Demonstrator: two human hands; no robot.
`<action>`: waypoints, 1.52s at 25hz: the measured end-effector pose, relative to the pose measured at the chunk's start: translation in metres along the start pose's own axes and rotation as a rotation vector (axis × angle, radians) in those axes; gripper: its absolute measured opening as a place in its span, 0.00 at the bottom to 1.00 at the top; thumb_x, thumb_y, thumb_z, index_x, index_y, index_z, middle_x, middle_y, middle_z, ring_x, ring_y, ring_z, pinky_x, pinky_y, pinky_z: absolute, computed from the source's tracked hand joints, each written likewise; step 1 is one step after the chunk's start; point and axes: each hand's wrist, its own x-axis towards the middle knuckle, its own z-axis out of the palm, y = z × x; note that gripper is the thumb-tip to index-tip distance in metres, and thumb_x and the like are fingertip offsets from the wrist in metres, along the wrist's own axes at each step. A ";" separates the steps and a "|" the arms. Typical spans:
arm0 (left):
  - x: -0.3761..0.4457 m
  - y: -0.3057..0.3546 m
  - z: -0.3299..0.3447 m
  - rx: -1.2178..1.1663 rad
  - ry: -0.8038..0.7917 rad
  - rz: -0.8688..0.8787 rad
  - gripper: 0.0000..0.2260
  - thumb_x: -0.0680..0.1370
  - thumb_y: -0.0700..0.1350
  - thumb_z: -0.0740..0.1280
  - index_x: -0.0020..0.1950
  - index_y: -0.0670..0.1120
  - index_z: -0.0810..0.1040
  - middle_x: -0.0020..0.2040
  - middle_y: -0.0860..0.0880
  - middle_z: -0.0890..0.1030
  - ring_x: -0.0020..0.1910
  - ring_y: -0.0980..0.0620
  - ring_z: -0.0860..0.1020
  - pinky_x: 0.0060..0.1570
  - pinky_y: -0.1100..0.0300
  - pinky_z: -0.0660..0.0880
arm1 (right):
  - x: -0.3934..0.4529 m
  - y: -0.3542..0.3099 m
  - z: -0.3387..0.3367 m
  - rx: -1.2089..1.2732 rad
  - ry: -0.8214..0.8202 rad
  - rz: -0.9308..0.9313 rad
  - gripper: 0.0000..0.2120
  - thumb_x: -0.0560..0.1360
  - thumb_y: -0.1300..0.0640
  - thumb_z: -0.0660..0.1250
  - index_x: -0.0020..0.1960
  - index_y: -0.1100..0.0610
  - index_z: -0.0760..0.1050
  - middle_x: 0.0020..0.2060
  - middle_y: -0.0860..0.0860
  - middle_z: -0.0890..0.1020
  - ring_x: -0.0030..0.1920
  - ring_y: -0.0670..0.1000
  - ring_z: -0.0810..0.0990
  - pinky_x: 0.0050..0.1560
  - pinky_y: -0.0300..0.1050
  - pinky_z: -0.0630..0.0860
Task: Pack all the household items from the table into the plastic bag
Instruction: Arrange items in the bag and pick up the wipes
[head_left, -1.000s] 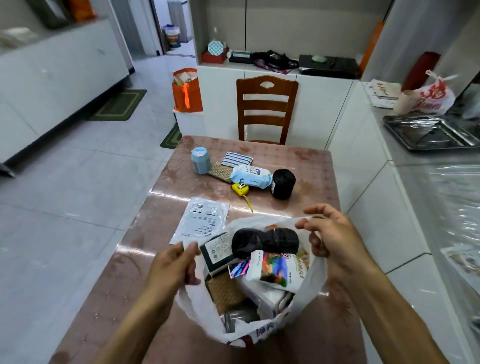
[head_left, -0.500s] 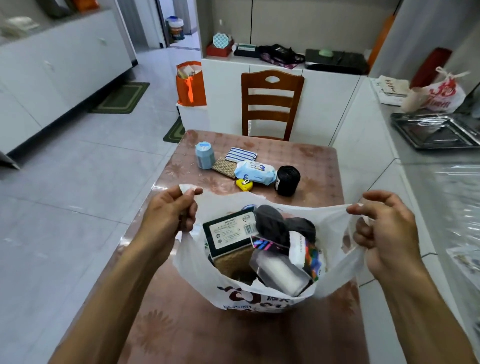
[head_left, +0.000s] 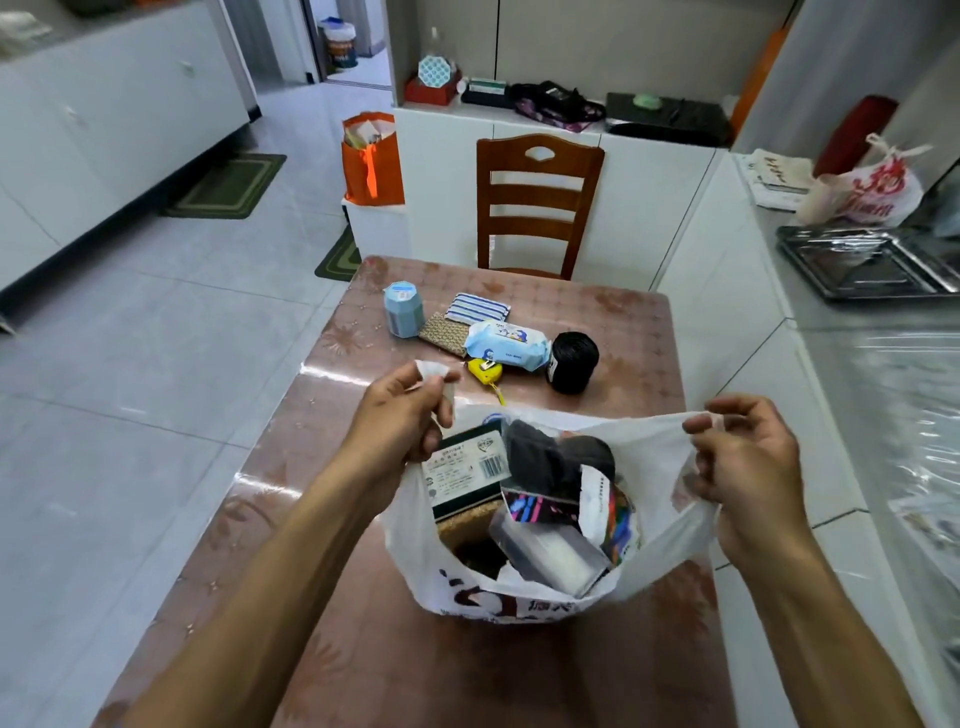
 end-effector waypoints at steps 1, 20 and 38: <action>0.001 0.001 0.001 0.039 -0.007 -0.038 0.09 0.82 0.41 0.60 0.51 0.41 0.79 0.29 0.48 0.73 0.21 0.56 0.63 0.20 0.67 0.59 | 0.002 0.003 0.003 -0.038 -0.020 0.024 0.20 0.70 0.74 0.57 0.45 0.49 0.71 0.39 0.56 0.82 0.24 0.48 0.65 0.21 0.37 0.62; 0.036 -0.054 -0.086 0.175 0.084 -0.079 0.12 0.82 0.45 0.61 0.50 0.42 0.82 0.43 0.41 0.85 0.39 0.47 0.82 0.41 0.56 0.77 | -0.030 0.024 0.081 -0.803 -0.252 -0.719 0.04 0.76 0.61 0.64 0.47 0.54 0.76 0.41 0.49 0.80 0.42 0.49 0.74 0.42 0.48 0.73; 0.146 -0.219 -0.115 0.228 0.427 -0.275 0.06 0.77 0.42 0.63 0.43 0.45 0.78 0.41 0.45 0.82 0.43 0.43 0.84 0.36 0.54 0.81 | -0.021 0.112 0.088 -0.648 -0.460 -0.320 0.13 0.75 0.69 0.65 0.43 0.51 0.79 0.40 0.43 0.81 0.45 0.43 0.80 0.39 0.33 0.76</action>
